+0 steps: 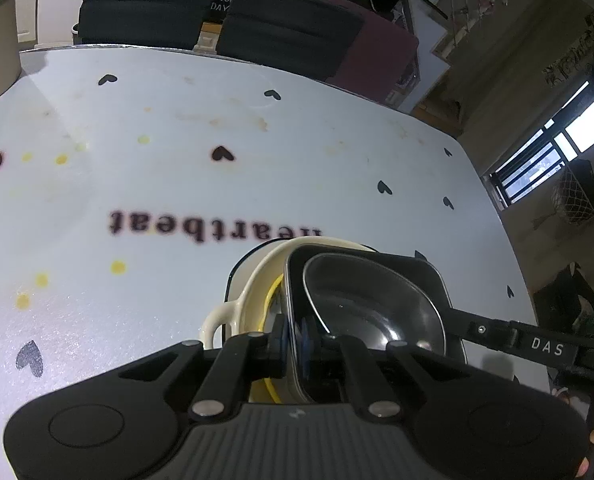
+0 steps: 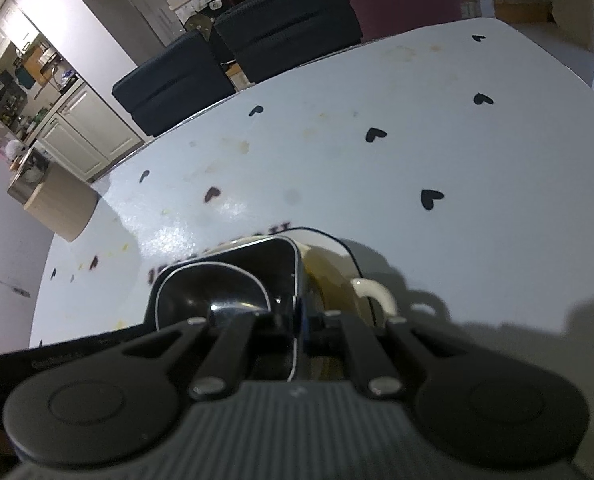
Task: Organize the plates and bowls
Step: 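Carry the stacked trays with both tools over the cream bowl stack, then lower the trays onto the cream bowls and open both tools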
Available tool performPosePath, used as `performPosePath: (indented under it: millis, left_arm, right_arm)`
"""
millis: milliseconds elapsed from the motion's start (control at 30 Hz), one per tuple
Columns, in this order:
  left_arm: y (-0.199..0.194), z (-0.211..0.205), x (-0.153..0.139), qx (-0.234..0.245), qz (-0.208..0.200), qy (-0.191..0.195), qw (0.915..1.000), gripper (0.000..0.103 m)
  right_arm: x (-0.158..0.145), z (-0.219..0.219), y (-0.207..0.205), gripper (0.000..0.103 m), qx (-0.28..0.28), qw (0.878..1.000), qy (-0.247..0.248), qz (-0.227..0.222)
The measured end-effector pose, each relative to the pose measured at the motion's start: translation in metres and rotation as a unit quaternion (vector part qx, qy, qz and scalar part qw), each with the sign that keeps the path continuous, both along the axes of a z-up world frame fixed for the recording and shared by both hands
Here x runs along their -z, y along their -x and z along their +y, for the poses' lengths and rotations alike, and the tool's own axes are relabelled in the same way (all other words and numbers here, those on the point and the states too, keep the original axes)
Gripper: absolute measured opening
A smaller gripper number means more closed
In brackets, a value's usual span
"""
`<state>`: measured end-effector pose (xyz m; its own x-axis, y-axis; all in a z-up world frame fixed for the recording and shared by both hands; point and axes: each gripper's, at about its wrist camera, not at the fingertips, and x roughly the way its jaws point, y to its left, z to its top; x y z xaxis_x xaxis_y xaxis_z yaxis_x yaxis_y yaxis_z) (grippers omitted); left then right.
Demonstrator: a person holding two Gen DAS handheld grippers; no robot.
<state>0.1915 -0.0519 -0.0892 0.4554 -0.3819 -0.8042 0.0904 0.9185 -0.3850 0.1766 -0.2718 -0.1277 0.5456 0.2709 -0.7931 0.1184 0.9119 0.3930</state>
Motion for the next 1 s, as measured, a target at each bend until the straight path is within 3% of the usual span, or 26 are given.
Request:
performPosePath:
  millis: [700,767,900,1000]
  left_arm:
    - [0.0,-0.002,0.003,0.01,0.005,-0.011,0.9999,0.007]
    - [0.001,-0.002,0.002,0.01,0.003,-0.012,0.9999,0.01]
    - [0.002,0.0,0.002,0.006,0.004,-0.02,0.9998,0.028]
    - [0.002,0.003,0.001,0.003,0.004,-0.018,0.9998,0.032]
  right_arm:
    - [0.01,0.003,-0.004,0.005,-0.002,1.0,0.006,0.015]
    - [0.01,0.003,-0.005,0.004,-0.002,1.0,0.006,0.018]
    - [0.006,0.005,-0.006,0.008,-0.003,1.0,0.019,0.019]
    - [0.005,0.006,-0.005,0.014,-0.005,0.999,0.036,0.017]
